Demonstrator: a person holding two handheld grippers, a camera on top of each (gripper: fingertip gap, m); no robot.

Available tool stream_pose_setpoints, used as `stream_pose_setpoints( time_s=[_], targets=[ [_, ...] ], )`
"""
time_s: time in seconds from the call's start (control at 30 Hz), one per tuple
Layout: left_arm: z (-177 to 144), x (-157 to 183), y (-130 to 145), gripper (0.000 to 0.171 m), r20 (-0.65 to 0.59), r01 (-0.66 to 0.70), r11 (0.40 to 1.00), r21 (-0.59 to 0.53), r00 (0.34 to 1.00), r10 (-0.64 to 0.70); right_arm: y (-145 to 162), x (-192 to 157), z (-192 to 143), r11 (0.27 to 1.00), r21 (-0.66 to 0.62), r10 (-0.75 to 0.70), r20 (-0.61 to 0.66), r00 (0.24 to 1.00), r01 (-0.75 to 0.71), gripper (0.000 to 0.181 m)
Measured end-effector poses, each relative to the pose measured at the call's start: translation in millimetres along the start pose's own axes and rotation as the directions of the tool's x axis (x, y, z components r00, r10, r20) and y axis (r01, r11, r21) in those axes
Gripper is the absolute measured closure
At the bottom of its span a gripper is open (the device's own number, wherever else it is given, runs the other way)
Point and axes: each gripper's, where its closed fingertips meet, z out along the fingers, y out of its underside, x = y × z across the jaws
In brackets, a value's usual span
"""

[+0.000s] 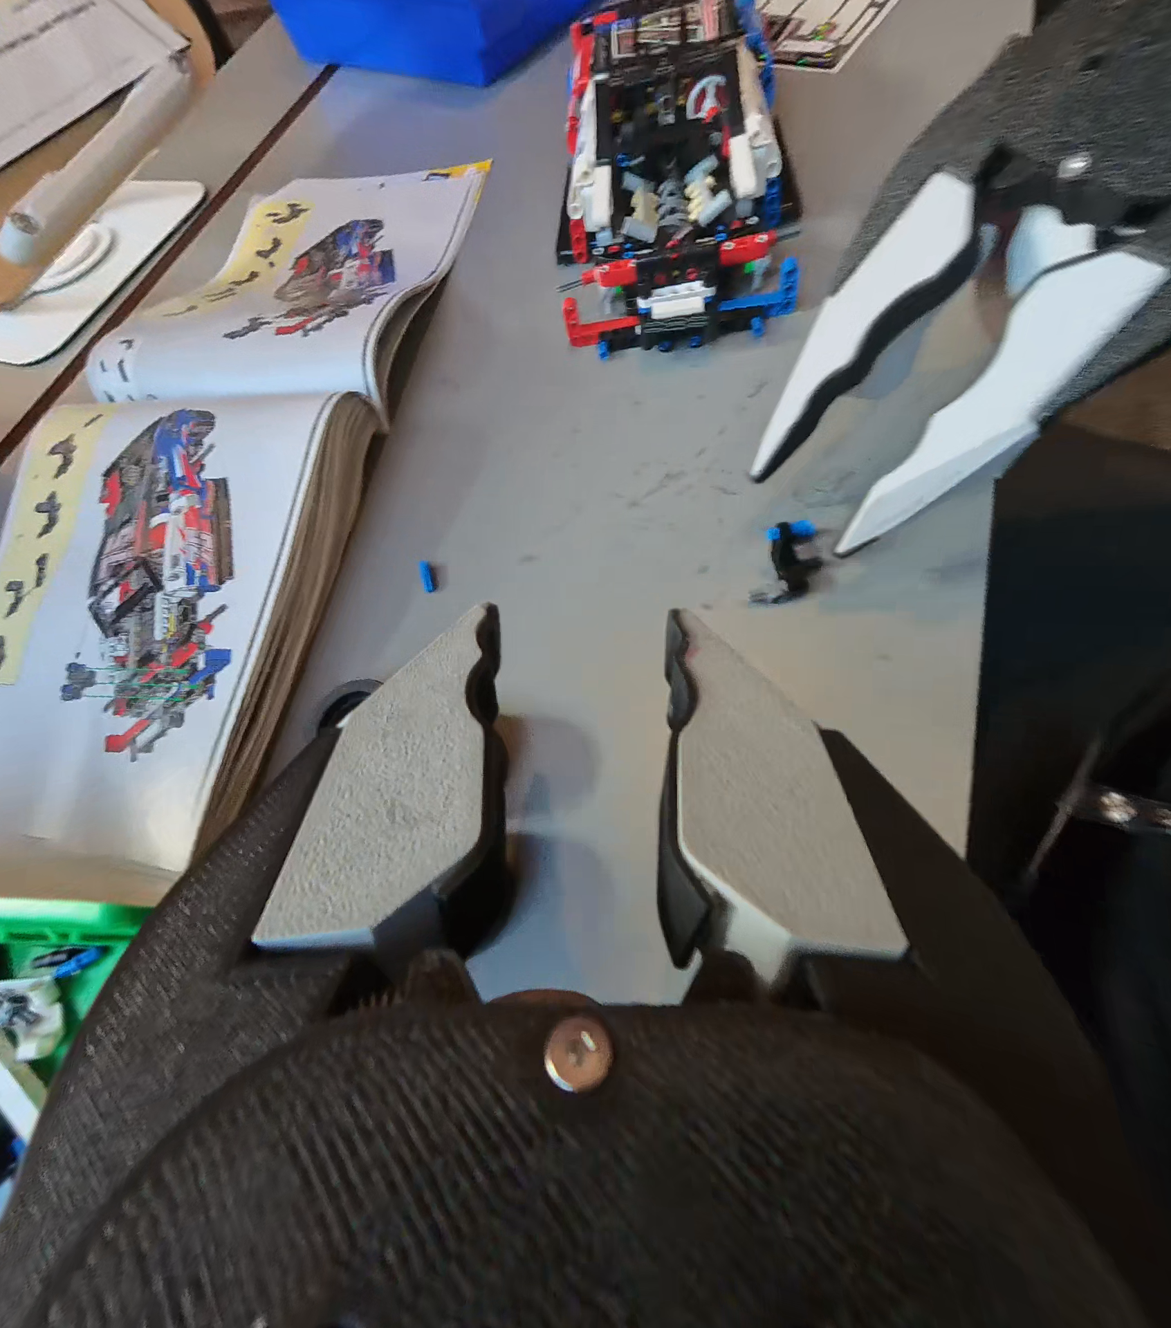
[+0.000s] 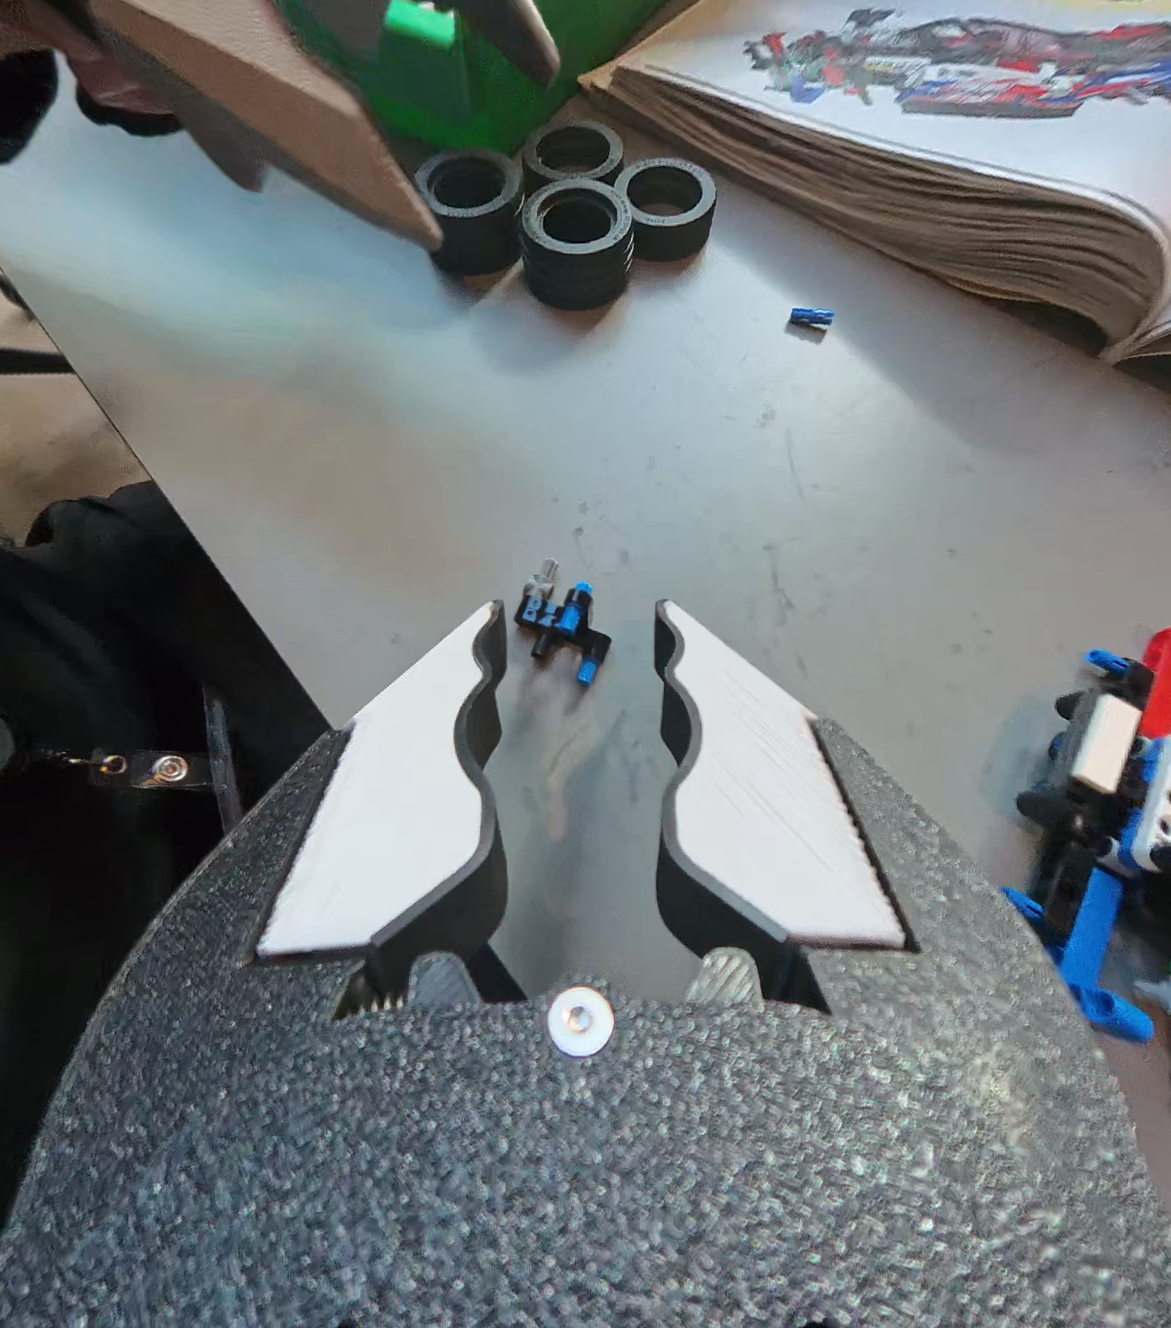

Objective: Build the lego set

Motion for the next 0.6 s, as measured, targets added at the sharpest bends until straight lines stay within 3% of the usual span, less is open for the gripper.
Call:
stream_pose_setpoints(
  time_s=[0.17, 0.33, 0.4, 0.5, 0.6],
  targets=[
    [32.1, -28.1, -9.5, 0.135, -0.022, 0.083, 0.988, -0.134, 0.996, -0.086, 5.7, 8.4, -20.2, 0.996, 0.079, 0.039, -0.050, 0.998, -0.035, 0.143],
    [73.6, -63.0, 21.1, 0.145, 0.008, 0.053, 0.913, -0.404, 0.998, -0.054, 17.8, 6.7, -37.0, 0.998, 0.067, 0.008, -0.069, 0.998, -0.003, 0.145],
    [83.7, -58.8, 30.9, 0.144, -0.037, 0.054, 0.875, -0.482, 0.996, -0.081, 19.9, 5.9, -44.8, 0.996, 0.090, 0.010, -0.071, 0.997, -0.004, 0.146],
    [92.3, -54.5, 33.7, 0.161, -0.034, 0.038, 0.848, -0.529, 0.997, -0.066, 31.0, 8.2, -51.2, 0.997, 0.081, 0.021, -0.078, 0.997, -0.015, 0.147],
    [100.7, -68.0, 32.6, 0.154, 0.050, 0.060, 0.850, -0.523, 0.998, -0.039, 35.3, 11.8, -58.2, 0.996, 0.083, 0.018, -0.091, 0.996, -0.011, 0.147]
  ],
)
